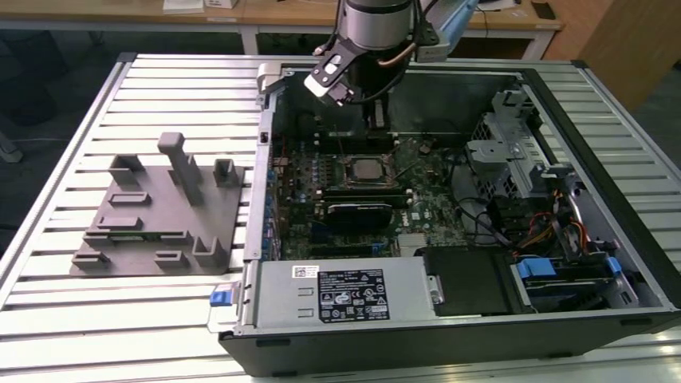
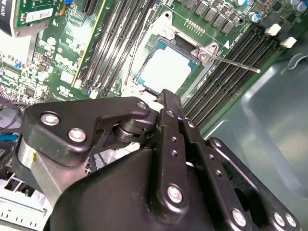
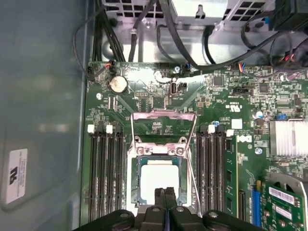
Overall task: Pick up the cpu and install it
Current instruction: 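Close the cpu cover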
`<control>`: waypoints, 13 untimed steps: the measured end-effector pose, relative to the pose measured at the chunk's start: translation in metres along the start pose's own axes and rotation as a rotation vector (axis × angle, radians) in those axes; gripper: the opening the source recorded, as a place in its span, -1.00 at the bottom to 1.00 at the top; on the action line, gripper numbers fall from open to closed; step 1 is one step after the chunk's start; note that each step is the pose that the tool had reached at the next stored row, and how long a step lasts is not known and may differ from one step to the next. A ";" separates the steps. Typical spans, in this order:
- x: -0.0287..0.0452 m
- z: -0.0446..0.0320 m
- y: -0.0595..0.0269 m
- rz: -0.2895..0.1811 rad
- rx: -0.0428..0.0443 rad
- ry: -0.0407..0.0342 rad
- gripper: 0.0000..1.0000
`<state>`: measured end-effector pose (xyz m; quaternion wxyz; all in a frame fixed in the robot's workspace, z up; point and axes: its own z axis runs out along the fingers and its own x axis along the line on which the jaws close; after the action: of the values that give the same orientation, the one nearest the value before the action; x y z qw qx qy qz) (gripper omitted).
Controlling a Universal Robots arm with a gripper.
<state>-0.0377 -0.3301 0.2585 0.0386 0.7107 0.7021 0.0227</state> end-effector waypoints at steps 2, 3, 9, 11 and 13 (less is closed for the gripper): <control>0.0000 -0.0009 0.0001 0.000 -0.0001 0.0002 -0.79; 0.0000 -0.0009 0.0001 0.000 -0.0002 0.0003 -0.79; 0.0001 -0.0004 0.0083 0.000 -0.0001 0.0001 -0.79; 0.0002 0.0002 0.0154 0.000 -0.0001 0.0001 -0.79; 0.0004 0.0009 0.0232 0.000 -0.0001 0.0001 -0.79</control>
<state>-0.0146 -0.3300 0.2596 0.0386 0.7107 0.7021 0.0227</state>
